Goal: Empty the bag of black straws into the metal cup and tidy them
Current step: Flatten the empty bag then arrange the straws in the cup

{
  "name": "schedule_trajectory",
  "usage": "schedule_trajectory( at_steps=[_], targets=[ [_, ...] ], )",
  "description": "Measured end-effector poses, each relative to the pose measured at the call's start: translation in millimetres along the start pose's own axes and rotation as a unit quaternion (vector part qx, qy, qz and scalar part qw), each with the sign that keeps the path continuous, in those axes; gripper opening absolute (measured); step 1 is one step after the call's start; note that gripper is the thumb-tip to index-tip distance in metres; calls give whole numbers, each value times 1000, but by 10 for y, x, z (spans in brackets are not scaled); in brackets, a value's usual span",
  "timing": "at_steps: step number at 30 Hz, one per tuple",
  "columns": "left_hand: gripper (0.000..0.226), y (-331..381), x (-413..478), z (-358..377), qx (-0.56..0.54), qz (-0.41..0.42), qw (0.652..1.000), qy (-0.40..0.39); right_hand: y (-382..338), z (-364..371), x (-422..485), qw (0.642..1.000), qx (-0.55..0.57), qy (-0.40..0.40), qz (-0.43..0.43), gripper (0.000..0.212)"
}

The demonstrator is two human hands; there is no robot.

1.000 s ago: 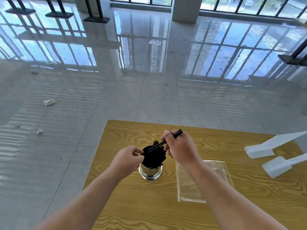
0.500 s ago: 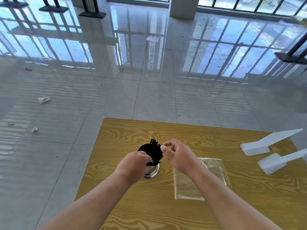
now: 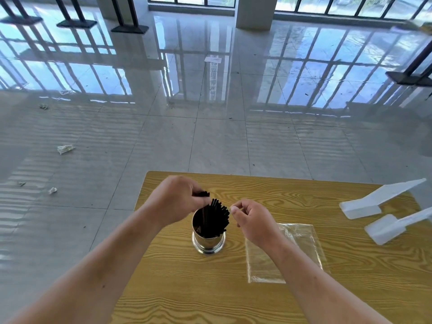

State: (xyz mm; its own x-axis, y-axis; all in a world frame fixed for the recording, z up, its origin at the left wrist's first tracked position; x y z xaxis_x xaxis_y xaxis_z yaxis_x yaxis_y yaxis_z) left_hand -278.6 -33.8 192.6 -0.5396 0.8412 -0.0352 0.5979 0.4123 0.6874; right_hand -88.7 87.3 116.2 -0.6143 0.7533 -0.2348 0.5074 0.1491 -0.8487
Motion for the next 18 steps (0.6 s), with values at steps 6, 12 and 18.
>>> schedule_trajectory(
  at_steps=[6, 12, 18],
  targets=[
    [9, 68, 113, -481, -308, -93, 945, 49, 66, -104, 33, 999, 31, 15, 43, 21],
    [17, -197, 48, -264, -562, -247, 785, 84, -99, 29, -45, 986, 69, -139, 63, 42],
    [14, -426, -182, 427, -634, -355, 687, 6, -536, -1, 13, 876, 450, -106, 136, 58]
  ],
)
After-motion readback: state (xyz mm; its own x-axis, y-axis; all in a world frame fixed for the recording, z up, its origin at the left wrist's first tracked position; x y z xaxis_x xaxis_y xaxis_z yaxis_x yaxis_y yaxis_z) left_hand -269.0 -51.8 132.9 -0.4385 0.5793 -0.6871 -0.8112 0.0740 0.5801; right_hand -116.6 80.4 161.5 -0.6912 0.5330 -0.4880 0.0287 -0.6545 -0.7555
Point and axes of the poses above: each hand's wrist, its own x-axis towards the middle knuckle, its own z-axis out of the palm, y = z × x, the point moved 5 cm from there along x, towards the middle knuckle, and after that the axes turned 8 degrees about y, right-handed, at the moved point
